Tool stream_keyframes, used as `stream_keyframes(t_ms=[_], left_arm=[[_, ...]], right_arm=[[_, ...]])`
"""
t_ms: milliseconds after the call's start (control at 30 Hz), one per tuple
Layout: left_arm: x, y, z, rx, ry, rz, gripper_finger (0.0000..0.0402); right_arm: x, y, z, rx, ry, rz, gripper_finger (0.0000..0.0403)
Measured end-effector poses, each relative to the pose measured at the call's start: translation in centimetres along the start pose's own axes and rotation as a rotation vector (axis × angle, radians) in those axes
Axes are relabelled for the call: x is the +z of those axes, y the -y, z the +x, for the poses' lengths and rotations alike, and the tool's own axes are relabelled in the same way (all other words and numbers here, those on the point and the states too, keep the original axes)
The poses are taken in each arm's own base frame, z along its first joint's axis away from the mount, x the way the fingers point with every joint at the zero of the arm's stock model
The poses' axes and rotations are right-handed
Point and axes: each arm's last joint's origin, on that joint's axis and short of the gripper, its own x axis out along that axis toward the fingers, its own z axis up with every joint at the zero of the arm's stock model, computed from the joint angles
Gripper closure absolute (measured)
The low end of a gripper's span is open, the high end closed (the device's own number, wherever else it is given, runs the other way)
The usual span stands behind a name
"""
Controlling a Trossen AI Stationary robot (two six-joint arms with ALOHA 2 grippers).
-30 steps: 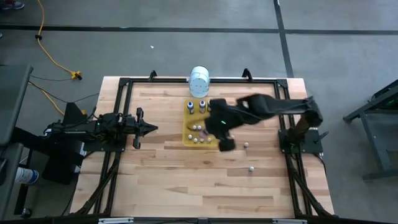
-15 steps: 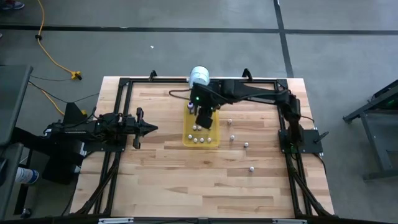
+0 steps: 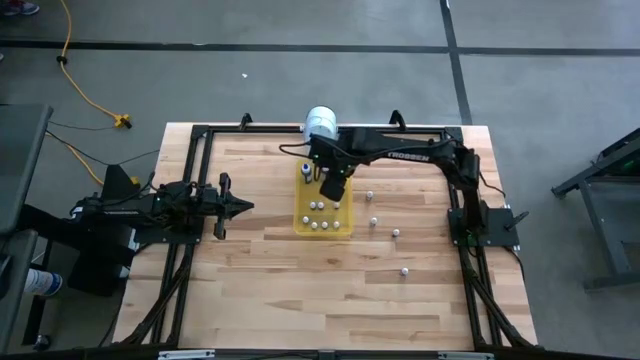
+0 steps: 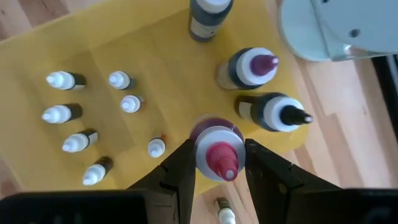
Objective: Pick & Place food coloring
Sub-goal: Put the big pink food coloring bottle in the yellow transparent bin
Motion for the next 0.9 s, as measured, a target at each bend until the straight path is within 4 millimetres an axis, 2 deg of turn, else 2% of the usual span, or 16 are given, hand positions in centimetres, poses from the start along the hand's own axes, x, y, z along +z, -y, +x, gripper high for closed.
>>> stream_keyframes(t_ms=[433, 900], left_arm=[[0.0, 0.0, 0.0, 0.000, 0.000, 0.000, 0.0401], [0.0, 0.0, 0.0, 0.000, 0.000, 0.000, 0.0401]], right_arm=[[-1.3, 1.2, 5.0, 0.008, -0.019, 0.063, 0.0288], [-1.2, 2.3, 5.5, -0.027, 0.002, 0.134, 0.0288]])
